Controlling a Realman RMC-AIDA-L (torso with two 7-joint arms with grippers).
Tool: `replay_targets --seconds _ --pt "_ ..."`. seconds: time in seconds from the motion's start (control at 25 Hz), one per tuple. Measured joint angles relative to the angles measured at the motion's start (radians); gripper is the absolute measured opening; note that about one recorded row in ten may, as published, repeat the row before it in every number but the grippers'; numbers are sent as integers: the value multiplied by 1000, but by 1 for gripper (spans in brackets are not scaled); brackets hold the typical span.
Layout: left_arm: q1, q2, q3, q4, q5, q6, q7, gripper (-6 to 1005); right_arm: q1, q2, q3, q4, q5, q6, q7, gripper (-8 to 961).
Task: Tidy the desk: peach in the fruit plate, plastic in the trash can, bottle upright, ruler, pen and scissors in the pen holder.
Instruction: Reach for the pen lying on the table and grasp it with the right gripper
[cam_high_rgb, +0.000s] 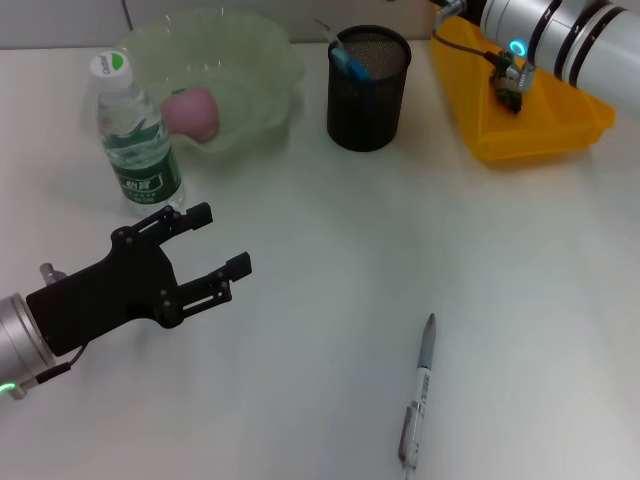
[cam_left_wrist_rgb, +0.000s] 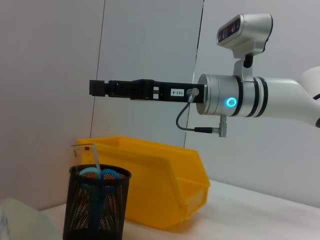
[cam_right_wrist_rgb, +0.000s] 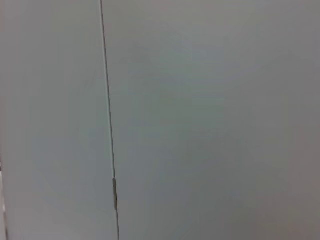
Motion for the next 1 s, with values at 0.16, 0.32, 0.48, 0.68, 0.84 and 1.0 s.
replay_targets --seconds 0.16,0.32,0.48,0.68,0.84,1.0 --pt "0 0 0 1 0 0 0 802 -4 0 6 -3 2 -1 3 726" --pt "-1 0 0 2 0 -1 -3 802 -6 0 8 -7 11 -2 5 792" --pt "-2 0 0 2 1 -1 -4 802 -31 -2 1 -13 93 -41 20 793" --pt "-2 2 11 3 3 -1 -9 802 -123 -9 -38 -99 95 -222 151 794" --pt "-2 5 16 6 12 5 -13 802 -230 -17 -155 -250 78 -357 329 793" --pt "-2 6 20 24 34 8 -35 802 -299 -43 -198 -401 -70 -504 507 793"
